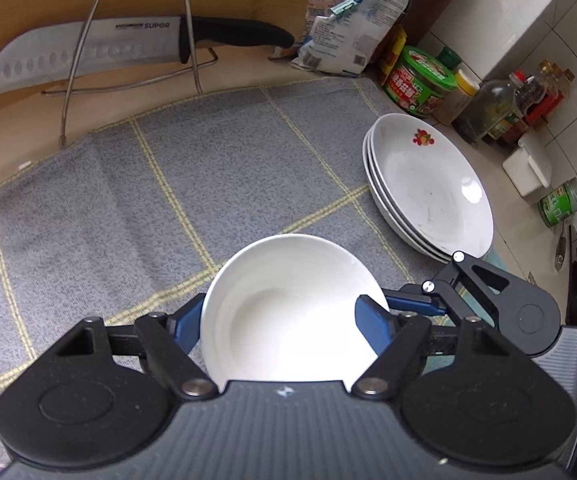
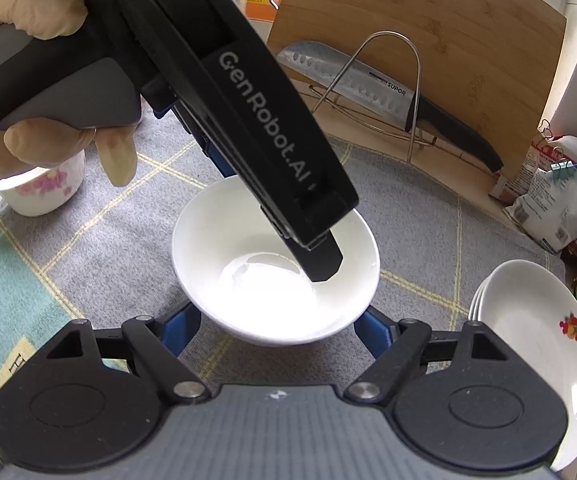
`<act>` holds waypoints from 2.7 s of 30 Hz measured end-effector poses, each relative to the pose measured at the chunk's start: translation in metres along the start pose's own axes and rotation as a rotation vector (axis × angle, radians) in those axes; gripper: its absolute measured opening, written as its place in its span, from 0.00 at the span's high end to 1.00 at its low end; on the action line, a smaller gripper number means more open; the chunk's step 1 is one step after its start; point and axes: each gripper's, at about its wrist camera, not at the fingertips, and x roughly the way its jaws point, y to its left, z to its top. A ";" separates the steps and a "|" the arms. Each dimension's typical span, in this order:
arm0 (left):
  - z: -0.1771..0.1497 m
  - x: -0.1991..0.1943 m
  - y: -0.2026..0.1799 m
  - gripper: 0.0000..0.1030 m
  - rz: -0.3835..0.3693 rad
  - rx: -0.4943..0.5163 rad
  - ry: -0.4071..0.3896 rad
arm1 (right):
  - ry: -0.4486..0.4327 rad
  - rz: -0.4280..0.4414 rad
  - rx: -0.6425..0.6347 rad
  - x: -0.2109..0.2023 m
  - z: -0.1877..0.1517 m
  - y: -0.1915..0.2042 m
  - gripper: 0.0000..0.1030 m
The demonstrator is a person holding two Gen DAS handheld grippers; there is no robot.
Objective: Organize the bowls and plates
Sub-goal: 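Lift the white bowl off the towel with the left tool, then carry the held white bowl with the left tool toward the pink-flowered bowl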
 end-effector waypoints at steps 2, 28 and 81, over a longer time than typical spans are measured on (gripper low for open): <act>0.000 0.002 0.002 0.25 -0.009 -0.019 -0.004 | 0.004 0.002 0.000 0.001 -0.001 0.000 0.16; -0.083 -0.135 0.026 0.03 0.312 -0.044 -0.361 | -0.156 0.065 -0.012 -0.036 0.023 0.043 0.00; -0.175 -0.118 0.188 0.32 -0.002 -0.592 -0.246 | -0.126 0.208 -0.261 0.043 0.072 0.194 0.09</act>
